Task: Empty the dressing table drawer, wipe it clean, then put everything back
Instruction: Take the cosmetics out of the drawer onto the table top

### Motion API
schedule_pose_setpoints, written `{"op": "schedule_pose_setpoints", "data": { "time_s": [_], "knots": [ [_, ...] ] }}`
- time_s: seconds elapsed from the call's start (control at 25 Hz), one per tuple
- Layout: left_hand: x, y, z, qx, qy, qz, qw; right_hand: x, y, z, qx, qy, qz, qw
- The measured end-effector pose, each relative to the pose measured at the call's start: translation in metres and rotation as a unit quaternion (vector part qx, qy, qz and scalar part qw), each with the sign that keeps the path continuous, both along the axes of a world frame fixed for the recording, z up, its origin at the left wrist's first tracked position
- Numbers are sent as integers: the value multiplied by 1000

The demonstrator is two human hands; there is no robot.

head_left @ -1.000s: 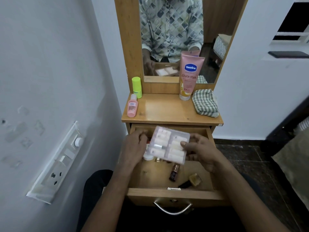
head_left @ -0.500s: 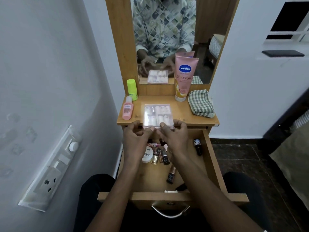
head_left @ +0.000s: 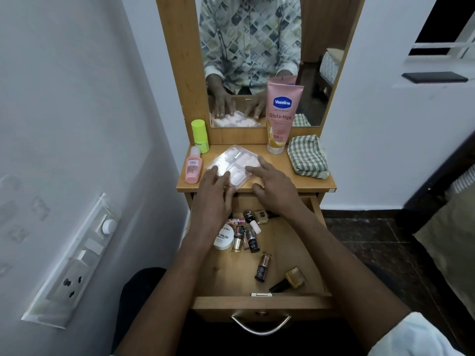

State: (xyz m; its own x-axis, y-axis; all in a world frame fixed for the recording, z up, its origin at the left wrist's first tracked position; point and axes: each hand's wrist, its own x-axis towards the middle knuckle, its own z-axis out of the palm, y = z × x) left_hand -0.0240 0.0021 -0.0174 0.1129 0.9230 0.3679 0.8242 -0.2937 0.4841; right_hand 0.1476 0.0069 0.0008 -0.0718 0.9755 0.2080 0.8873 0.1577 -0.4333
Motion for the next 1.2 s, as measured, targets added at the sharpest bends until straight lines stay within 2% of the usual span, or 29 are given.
{"op": "schedule_pose_setpoints", "data": {
  "time_s": [0.12,0.24,0.36,0.44,0.56,0.8,0.96,1.04,1.12,1.2],
  "knots": [
    [3,-2,0,-10,-25,2,1000,-3,-4,-3,46,-8,-13,999],
    [2,-3,0,-4,-44,-6,999,1,-7,-1,96,-22,-73,992],
    [3,-9,-1,16,-32,9,999,8,-7,-6,81,-62,-22,995],
    [4,-10,1,20,-47,19,998,10,-8,-10,65,-35,23,997],
    [3,-7,6,26,-54,23,998,10,-5,-10,63,14,39,997],
    [0,-7,2,11,-4,41,999,1,-1,-18,58,47,49,996],
    [0,-6,3,10,-8,40,999,7,-3,-23,69,38,66,995],
    [-2,-6,3,8,-13,44,999,12,-6,-21,64,71,84,992],
    [-4,-12,7,55,-9,42,998,17,-16,-14,102,132,91,982],
    [-4,-22,11,100,-30,-3,995,19,-32,-6,189,144,98,966]
  ]
}}
